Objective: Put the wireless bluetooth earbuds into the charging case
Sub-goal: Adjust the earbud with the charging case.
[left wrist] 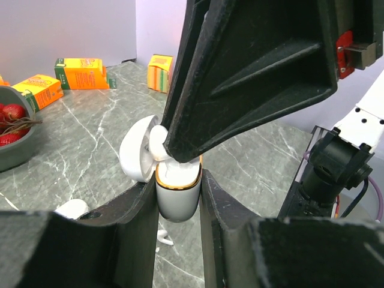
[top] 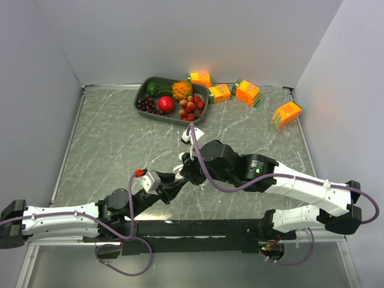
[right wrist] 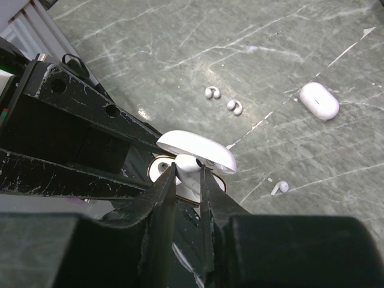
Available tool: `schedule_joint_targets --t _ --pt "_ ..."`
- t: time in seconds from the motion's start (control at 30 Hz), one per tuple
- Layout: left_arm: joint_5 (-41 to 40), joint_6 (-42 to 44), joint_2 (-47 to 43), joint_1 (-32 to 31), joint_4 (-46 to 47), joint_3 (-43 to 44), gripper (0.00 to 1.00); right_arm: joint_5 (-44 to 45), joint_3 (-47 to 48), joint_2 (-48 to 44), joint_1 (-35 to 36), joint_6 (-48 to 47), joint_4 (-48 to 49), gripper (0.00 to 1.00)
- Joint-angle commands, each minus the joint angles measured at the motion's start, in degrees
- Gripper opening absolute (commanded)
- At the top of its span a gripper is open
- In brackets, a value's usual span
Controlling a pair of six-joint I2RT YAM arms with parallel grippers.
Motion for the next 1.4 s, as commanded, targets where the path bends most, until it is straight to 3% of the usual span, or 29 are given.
schedule_joint_targets --t 0.0,0.27,0.57,0.87,1.17,1.37 --pt "-1.2 -0.8 -1.3 -0.2 1.9 1.2 0.01 2.0 -0.4 -1.9 0.0 0.3 1.6 0.18" --pt "-2.5 -1.5 -1.8 -0.2 1.9 0.2 0.01 1.9 -1.9 -3.7 -0.5 1.4 2.4 0.0" --pt "-3.9 -1.6 -2.2 -0.2 2.4 -0.9 0.01 -2.3 -4.8 -8.7 -3.7 3.9 5.9 0.0" --pt "-2.7 -0.1 -2.5 -0.2 6.1 -1.5 0.01 -22.4 -25.0 -23.5 -16.4 16.2 34.0 0.0" --pt "0.3 1.1 1.1 -0.2 11.3 -0.5 0.01 -24.2 -39.7 -27.8 -18.2 26.5 58.8 0.0" --pt "0.9 1.5 2.5 -0.2 12.7 -0.1 0.01 -23.7 -43.0 -28.3 -18.9 29.6 65.2 0.0"
